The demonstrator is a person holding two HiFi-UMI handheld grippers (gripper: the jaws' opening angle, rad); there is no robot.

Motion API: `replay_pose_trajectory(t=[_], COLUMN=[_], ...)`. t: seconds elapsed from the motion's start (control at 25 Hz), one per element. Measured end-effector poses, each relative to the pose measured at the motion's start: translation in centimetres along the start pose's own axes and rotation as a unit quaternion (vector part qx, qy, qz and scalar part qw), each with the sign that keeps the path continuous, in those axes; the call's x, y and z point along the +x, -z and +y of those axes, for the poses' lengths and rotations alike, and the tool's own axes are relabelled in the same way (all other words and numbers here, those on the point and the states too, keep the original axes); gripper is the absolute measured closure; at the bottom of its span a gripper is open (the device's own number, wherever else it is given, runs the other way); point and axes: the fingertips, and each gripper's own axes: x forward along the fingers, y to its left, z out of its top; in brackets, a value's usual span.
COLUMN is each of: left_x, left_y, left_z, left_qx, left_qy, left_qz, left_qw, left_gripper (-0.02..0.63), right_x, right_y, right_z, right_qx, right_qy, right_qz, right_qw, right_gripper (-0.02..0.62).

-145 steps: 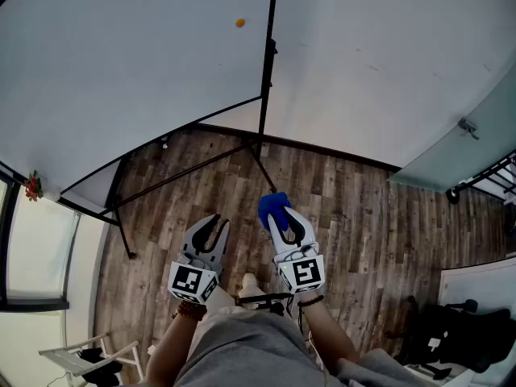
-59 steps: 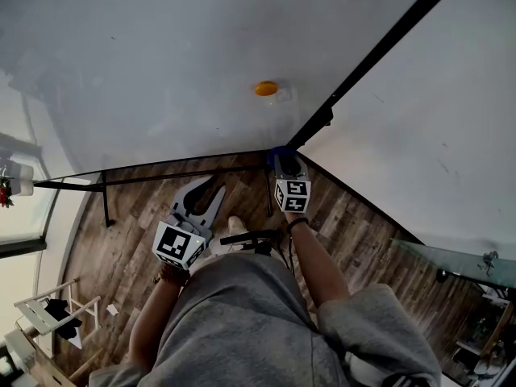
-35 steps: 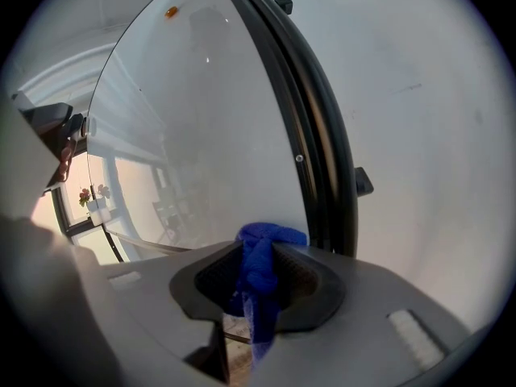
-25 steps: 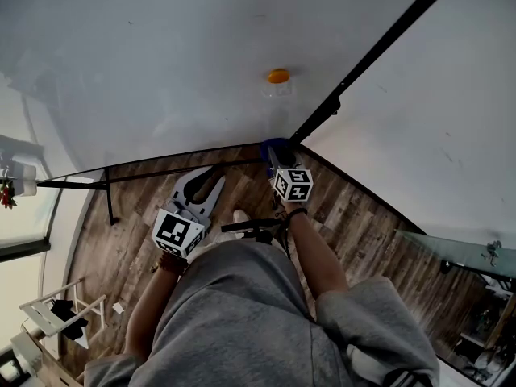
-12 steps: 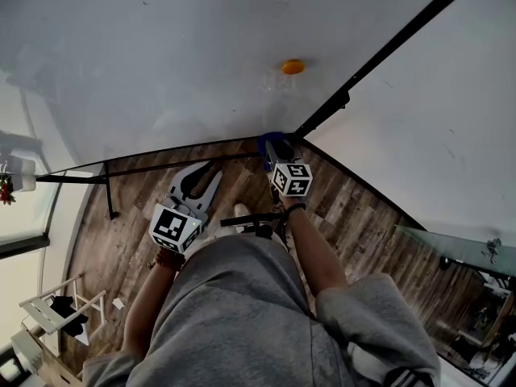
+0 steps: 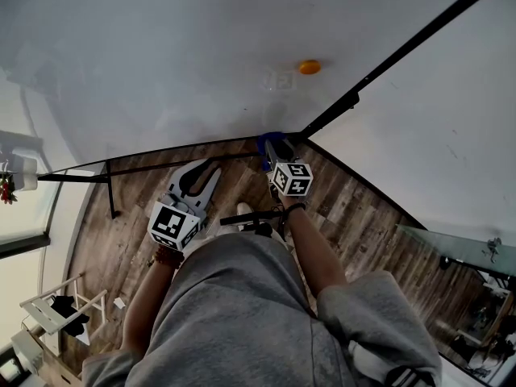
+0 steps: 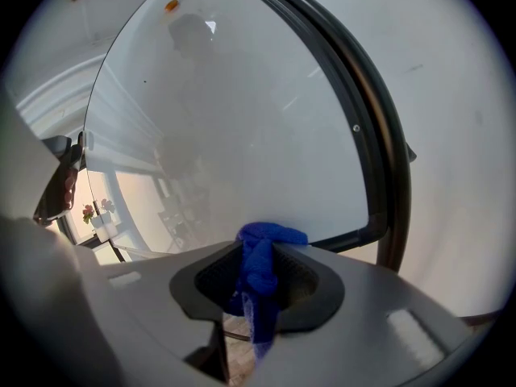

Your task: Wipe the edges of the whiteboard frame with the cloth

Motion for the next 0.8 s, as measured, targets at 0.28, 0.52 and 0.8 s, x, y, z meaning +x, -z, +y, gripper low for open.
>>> replay_pose_trajectory(t=[0.28, 0.52, 0.8], left_x=[-0.9, -1.7, -2.9], left_y=[0.5, 0.8, 0.7], left_z=[0.9, 1.3, 2.5], left_qx=[-0.005, -0.005, -0.003], left_qy=[-0.007, -0.006, -0.012], left_qz=[0.001, 0.004, -0.004], left_qw=[1.0, 1.0, 0.9999], left_gripper=[0.522, 0.522, 0.522], right_x=[0.4, 1.0, 1.5], right_y=[0.3, 0.5, 0.9], right_z=[1.2, 2.4, 3.2], right_qx=[0.005, 0.008, 0.017], right_qy=[-0.003, 0.003, 0.006], right_qz=[0.001, -0.004, -0.002], right_qw=[1.0, 1.0, 1.0], right_gripper=[0.477, 0.477, 0.477])
